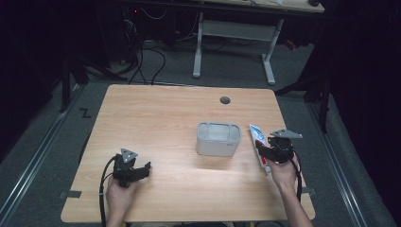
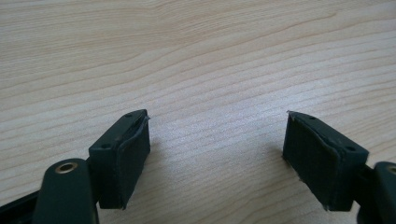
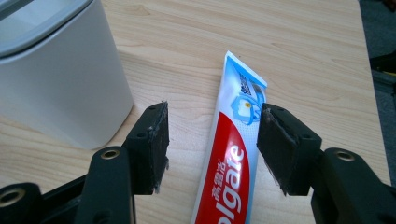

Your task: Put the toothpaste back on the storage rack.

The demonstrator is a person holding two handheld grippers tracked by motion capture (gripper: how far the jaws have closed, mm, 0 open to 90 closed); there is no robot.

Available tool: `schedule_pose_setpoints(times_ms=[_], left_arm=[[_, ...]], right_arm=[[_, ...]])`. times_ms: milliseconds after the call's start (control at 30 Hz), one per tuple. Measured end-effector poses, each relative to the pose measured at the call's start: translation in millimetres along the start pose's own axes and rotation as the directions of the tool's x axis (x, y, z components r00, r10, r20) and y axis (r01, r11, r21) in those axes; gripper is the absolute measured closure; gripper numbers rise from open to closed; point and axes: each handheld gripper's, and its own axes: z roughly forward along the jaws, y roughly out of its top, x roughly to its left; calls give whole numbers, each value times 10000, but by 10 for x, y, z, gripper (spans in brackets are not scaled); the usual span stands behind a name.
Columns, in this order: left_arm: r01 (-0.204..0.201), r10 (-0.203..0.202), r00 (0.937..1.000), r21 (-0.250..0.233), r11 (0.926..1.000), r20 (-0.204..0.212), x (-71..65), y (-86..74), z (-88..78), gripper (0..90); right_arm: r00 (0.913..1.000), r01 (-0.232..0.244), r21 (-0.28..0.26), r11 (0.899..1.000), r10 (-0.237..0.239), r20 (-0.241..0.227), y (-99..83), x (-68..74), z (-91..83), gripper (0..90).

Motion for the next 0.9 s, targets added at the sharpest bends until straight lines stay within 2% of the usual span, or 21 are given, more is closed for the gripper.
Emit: schedule_pose_setpoints(times_ms=[267, 533, 733, 900], left_arm=[[19, -19, 10000, -2, 10000, 17, 3, 1, 0, 235], [13, -13, 10000, -1, 10000, 11, 2, 1, 0, 234], [2, -2, 10000, 2, 10000, 0, 0, 1, 1, 233], [10, -10, 10000, 1, 10000, 12, 2, 1, 0, 233]], right_arm=[[9999, 135, 715, 9974, -135, -10, 145, -31, 162, 425], [9998, 53, 1329, 9911, -75, 159, 268, -82, 299, 415], [9999, -53, 1917, 9814, 21, 171, 345, -88, 420, 406], [9994, -227, 2538, 9670, 152, 313, 350, -125, 569, 397]])
